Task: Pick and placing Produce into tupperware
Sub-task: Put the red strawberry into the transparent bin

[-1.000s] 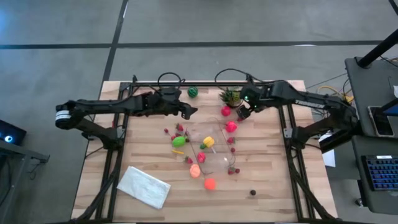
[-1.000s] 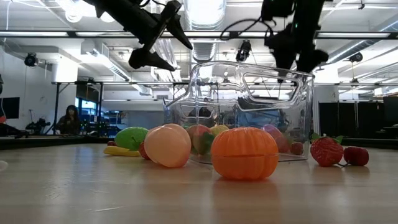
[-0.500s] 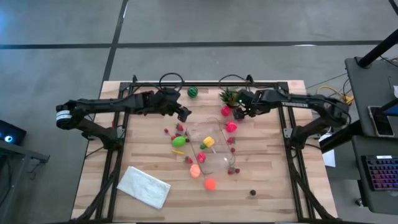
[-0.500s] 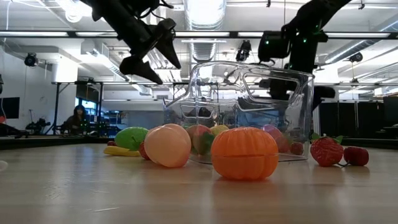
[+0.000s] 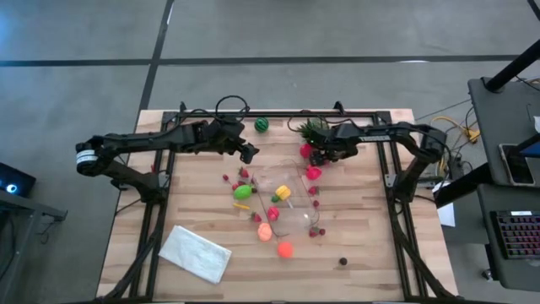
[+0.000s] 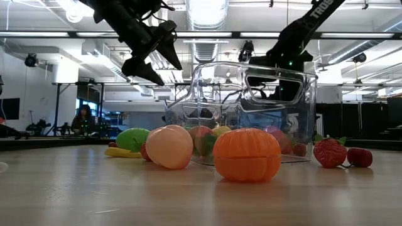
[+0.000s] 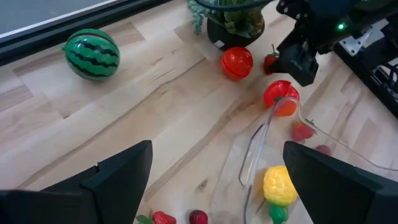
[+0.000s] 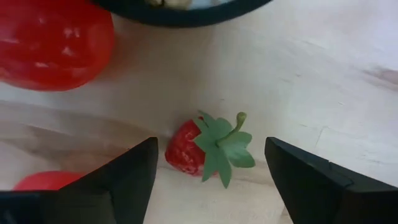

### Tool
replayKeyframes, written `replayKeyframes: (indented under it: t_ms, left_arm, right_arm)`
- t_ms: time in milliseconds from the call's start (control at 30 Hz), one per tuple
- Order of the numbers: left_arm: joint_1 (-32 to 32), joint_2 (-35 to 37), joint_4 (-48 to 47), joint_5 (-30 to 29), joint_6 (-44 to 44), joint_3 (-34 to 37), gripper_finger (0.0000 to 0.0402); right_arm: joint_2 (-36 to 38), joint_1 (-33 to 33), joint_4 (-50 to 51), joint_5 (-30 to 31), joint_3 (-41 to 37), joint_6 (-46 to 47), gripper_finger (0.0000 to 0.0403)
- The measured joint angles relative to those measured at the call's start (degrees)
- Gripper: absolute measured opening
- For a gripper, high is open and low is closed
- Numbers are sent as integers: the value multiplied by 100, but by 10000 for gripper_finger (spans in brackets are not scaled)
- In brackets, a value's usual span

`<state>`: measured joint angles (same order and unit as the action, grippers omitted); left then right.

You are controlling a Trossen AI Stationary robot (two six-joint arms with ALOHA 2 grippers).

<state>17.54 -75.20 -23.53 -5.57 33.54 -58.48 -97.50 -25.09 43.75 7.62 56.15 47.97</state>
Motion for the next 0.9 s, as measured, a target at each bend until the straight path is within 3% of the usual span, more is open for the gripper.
replayKeyframes:
  t_ms: [367,900]
  left_arm:
    - [2,0,-2,61,-130,31,347]
    - [2,0,-4,77,-133,70,347]
  right_arm:
    - [-37,8,-33,-9,-3,2,204]
    - [-59,8,-66,128,-8,-142,137]
